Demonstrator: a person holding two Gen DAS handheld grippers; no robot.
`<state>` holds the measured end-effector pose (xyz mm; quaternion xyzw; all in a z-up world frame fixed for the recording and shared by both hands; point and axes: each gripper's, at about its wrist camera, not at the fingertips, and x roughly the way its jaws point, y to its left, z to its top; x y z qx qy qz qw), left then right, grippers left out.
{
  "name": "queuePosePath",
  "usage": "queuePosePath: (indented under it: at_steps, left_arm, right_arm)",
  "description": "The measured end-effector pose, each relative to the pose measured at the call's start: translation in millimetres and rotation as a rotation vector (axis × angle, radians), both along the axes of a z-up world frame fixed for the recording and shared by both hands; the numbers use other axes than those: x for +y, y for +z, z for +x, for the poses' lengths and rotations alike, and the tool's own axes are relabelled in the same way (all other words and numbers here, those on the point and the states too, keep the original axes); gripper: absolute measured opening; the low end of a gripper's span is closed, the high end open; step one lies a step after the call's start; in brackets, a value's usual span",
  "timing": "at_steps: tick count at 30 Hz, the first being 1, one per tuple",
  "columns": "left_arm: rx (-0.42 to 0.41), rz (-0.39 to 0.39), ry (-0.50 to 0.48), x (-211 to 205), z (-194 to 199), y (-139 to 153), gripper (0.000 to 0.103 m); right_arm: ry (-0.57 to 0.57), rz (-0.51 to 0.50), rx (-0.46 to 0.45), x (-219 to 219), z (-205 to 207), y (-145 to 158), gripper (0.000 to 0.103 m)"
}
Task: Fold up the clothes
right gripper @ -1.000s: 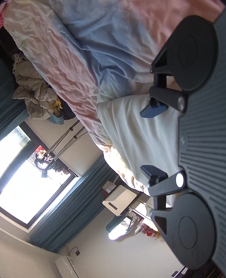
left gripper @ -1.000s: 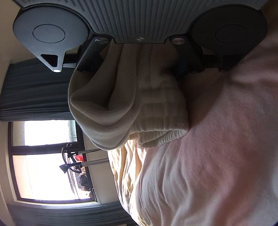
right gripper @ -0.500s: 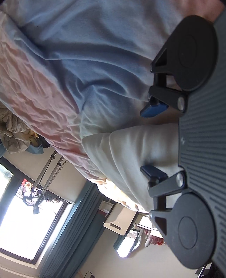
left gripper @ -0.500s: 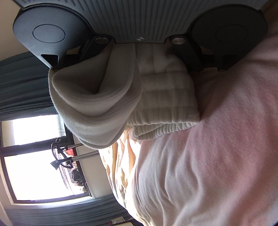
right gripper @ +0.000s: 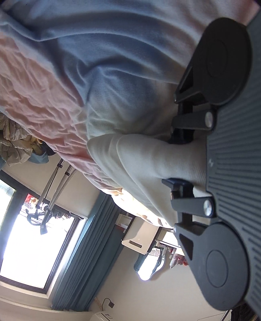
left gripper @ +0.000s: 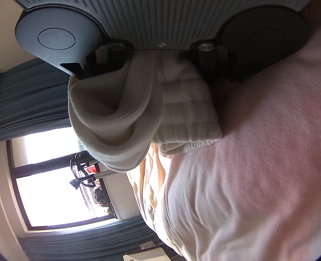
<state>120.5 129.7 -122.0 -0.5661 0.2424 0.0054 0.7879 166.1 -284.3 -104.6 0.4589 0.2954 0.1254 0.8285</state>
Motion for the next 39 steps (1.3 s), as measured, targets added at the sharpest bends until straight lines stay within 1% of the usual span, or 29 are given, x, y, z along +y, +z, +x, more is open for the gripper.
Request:
queuePosePath:
  at_steps: [2, 4, 6, 8, 9, 12, 13, 14, 16, 19, 21, 22, 25, 26, 28, 31, 32, 34, 37, 39]
  left_arm:
    - [-0.009, 0.005, -0.003, -1, -6, 10, 0.042]
    - [-0.036, 0.017, -0.017, -4, -15, 27, 0.042]
    - [-0.064, 0.049, -0.034, -13, -21, 47, 0.042]
    - [-0.099, 0.084, -0.048, -26, -26, 68, 0.042]
    - [-0.115, 0.082, -0.057, -34, -27, 76, 0.042]
    - [-0.160, 0.044, -0.086, -62, -27, 94, 0.042]
    - [-0.179, 0.030, -0.099, -74, -26, 98, 0.042]
    - [-0.203, 0.028, -0.117, -88, -22, 101, 0.042]
    - [-0.242, 0.055, -0.161, -115, -5, 110, 0.042]
    - [-0.263, 0.070, -0.214, -163, 9, 112, 0.042]
    - [-0.263, 0.070, -0.247, -192, 15, 107, 0.043]
    - [-0.258, 0.072, -0.267, -208, 17, 100, 0.042]
    - [-0.238, 0.089, -0.325, -252, 37, 89, 0.042]
    - [-0.231, 0.097, -0.350, -267, 45, 86, 0.042]
    - [-0.221, 0.112, -0.402, -295, 64, 78, 0.042]
    - [-0.213, 0.125, -0.472, -333, 90, 62, 0.042]
    - [-0.212, 0.127, -0.490, -344, 98, 57, 0.042]
    - [-0.214, 0.157, -0.533, -360, 114, 45, 0.042]
    - [-0.196, 0.217, -0.605, -381, 139, 18, 0.042]
    - [-0.180, 0.243, -0.621, -385, 146, -1, 0.042]
  right_arm:
    - [-0.006, -0.024, -0.048, 3, -9, 20, 0.026]
    - [-0.007, -0.039, -0.095, 3, -18, 43, 0.026]
    - [-0.010, -0.053, -0.134, -1, -27, 65, 0.026]
    - [-0.029, -0.030, -0.139, -12, -35, 84, 0.026]
    - [-0.038, -0.018, -0.141, -18, -38, 94, 0.026]
    - [-0.076, -0.017, -0.203, -43, -54, 126, 0.026]
    - [-0.085, -0.030, -0.228, -50, -59, 135, 0.026]
    - [-0.103, -0.054, -0.271, -62, -67, 149, 0.026]
    - [-0.144, -0.078, -0.334, -85, -77, 165, 0.026]
    - [-0.212, -0.097, -0.400, -124, -90, 174, 0.026]
    - [-0.259, -0.112, -0.415, -150, -93, 171, 0.026]
    - [-0.279, -0.116, -0.415, -161, -94, 169, 0.026]
    - [-0.371, -0.098, -0.387, -201, -91, 147, 0.026]
    - [-0.413, -0.078, -0.371, -218, -91, 136, 0.026]
    - [-0.487, -0.073, -0.356, -243, -91, 118, 0.026]
    - [-0.599, -0.150, -0.387, -267, -93, 96, 0.026]
    - [-0.632, -0.151, -0.389, -275, -95, 86, 0.026]
    - [-0.699, -0.117, -0.366, -290, -96, 61, 0.026]
    - [-0.781, -0.078, -0.302, -306, -94, 23, 0.027]
    - [-0.812, -0.005, -0.182, -319, -89, -6, 0.027]
